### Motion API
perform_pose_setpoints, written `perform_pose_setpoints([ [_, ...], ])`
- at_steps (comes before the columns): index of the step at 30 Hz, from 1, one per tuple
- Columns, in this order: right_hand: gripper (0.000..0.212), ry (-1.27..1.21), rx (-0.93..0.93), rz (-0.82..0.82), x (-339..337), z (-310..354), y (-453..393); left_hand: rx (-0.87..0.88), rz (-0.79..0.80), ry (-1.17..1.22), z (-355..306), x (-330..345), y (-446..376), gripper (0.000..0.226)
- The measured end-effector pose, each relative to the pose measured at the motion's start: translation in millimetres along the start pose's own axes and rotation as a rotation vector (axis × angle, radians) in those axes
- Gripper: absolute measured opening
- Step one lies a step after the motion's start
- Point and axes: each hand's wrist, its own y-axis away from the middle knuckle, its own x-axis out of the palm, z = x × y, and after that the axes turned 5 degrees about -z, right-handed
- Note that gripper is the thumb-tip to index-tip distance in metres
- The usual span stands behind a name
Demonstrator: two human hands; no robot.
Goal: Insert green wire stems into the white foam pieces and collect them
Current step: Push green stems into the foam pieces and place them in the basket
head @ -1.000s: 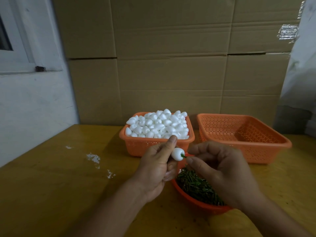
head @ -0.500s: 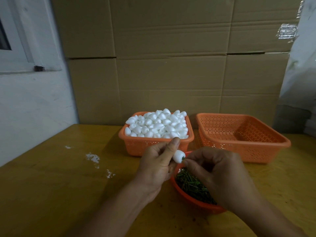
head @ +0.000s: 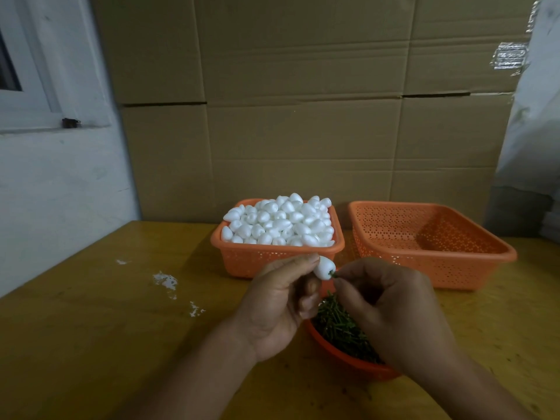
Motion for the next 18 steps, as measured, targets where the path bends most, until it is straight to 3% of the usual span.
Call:
perform_pose_setpoints([
  [18,0.012,0.020,-0.024,-0.041,1.9,2.7,1.2,0.220,-0.049,-0.224,3.0,7.8,4.7,0.033],
])
